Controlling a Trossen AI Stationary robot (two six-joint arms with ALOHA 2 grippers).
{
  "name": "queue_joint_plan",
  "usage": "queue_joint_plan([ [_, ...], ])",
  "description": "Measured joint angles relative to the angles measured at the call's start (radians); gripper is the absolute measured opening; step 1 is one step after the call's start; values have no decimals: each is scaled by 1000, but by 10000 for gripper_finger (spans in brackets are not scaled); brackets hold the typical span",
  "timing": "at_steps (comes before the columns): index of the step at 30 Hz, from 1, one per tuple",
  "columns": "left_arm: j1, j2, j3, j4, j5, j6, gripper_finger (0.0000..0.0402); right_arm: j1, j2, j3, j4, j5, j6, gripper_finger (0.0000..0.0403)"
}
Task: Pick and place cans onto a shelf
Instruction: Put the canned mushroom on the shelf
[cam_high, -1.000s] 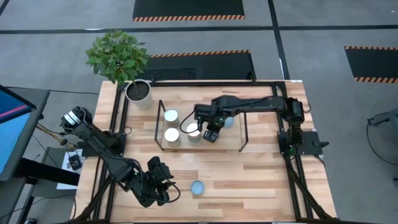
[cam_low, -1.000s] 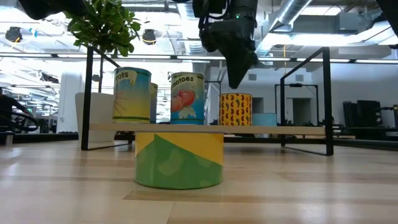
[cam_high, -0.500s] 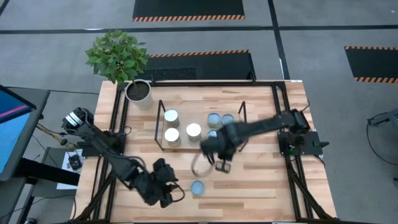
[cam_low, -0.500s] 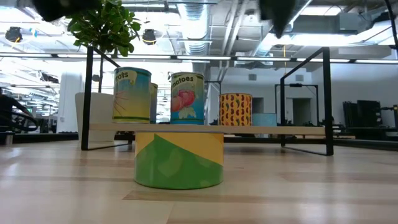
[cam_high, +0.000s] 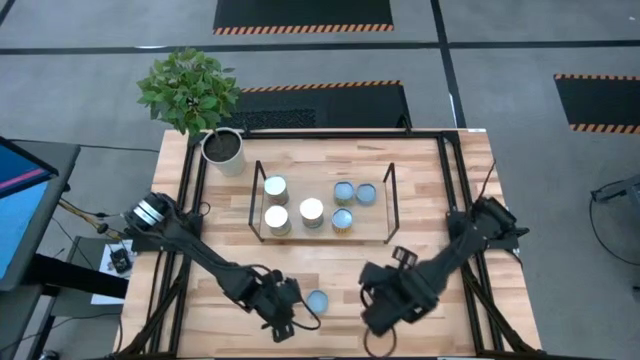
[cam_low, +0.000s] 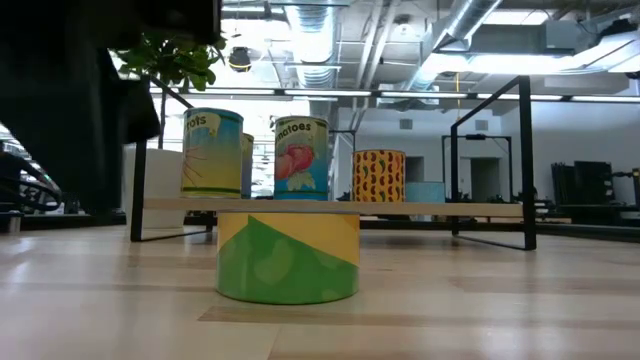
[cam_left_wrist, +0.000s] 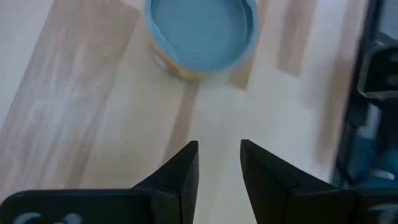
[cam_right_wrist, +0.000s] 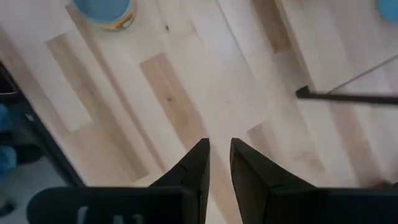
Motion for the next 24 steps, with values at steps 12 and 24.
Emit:
queue_joint_plan([
  [12,92,203,206,-28,-140,144,105,97,-2,0,0,-10,155,87],
  [24,91,186,541,-526,-132,239,105,166,-3,-16,2,182,3,87],
])
